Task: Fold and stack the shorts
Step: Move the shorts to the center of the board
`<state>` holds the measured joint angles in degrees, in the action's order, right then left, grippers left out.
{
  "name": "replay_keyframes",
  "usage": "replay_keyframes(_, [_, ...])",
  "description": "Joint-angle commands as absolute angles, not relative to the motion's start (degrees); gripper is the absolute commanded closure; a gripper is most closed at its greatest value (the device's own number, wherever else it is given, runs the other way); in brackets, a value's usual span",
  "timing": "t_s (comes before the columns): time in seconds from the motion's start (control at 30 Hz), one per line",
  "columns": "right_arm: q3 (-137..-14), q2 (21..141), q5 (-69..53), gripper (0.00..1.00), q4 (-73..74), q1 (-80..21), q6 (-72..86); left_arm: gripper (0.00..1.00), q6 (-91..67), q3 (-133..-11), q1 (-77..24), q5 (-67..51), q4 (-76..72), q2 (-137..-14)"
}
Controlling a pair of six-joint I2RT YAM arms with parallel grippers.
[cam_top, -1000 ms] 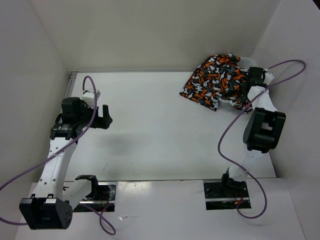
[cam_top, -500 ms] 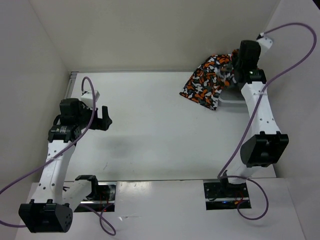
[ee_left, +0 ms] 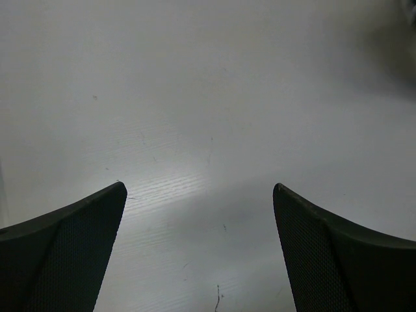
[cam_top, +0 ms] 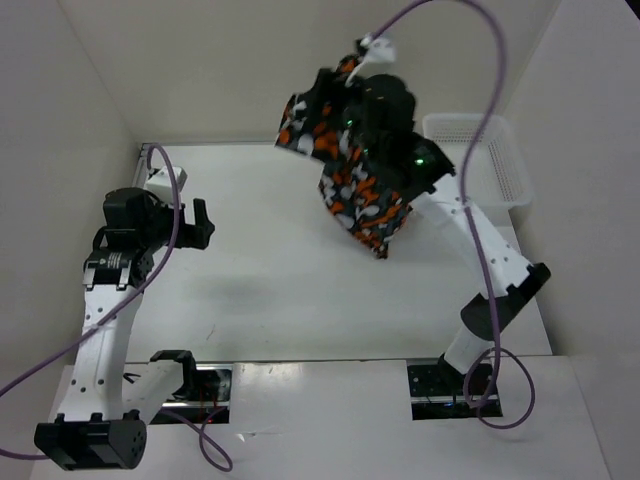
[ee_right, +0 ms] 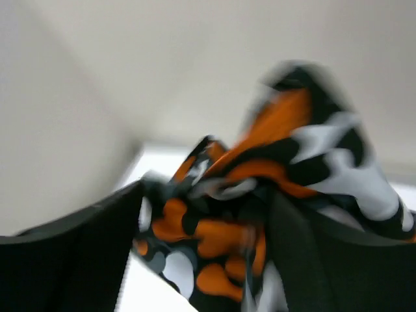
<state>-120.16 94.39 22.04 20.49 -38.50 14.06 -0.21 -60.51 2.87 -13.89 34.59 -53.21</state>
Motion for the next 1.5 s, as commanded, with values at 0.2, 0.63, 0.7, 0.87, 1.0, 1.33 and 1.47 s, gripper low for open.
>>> replay_keyframes(0.2, [-93.2, 92.1, -2.1, 0.00, 24.6, -44.1, 13.8, 0.00, 0.0, -59.8, 3.9, -13.4, 35.6, -45.4])
replay_keyframes(0.63, [-53.0, 67.6, 11.4, 0.32, 27.0, -26.6, 44.9, 0.00, 0.0, -57.8, -4.5, -2.8, 36.7, -76.5])
replay_keyframes(0.7, [-50.8, 68.1, 11.4, 0.34, 27.0, -25.8, 47.2, 0.00, 0.0, -55.9, -6.2, -0.4, 34.7, -78.7])
replay_keyframes(0.87, [-47.0, 74.5, 13.2, 0.39, 24.0, -24.8, 50.7, 0.00, 0.0, -47.9, -10.5, 12.1, 24.4, -82.3])
replay_keyframes(1.0, [-45.0, 79.4, 9.3, 0.39, 17.8, -21.0, 51.2, 0.00, 0.0, -47.9, -11.7, 10.0, 22.9, -85.4])
replay_keyframes(1.33, [-46.1, 84.6, 2.5, 0.39, 8.0, -19.8, 48.0, 0.61, 0.0, -45.5, -12.2, 7.9, 19.2, -93.4])
replay_keyframes(1.47, [-46.6, 86.9, -1.1, 0.41, 6.7, -19.8, 48.5, 0.90, 0.0, -47.7, -12.2, 6.9, 21.0, -93.4])
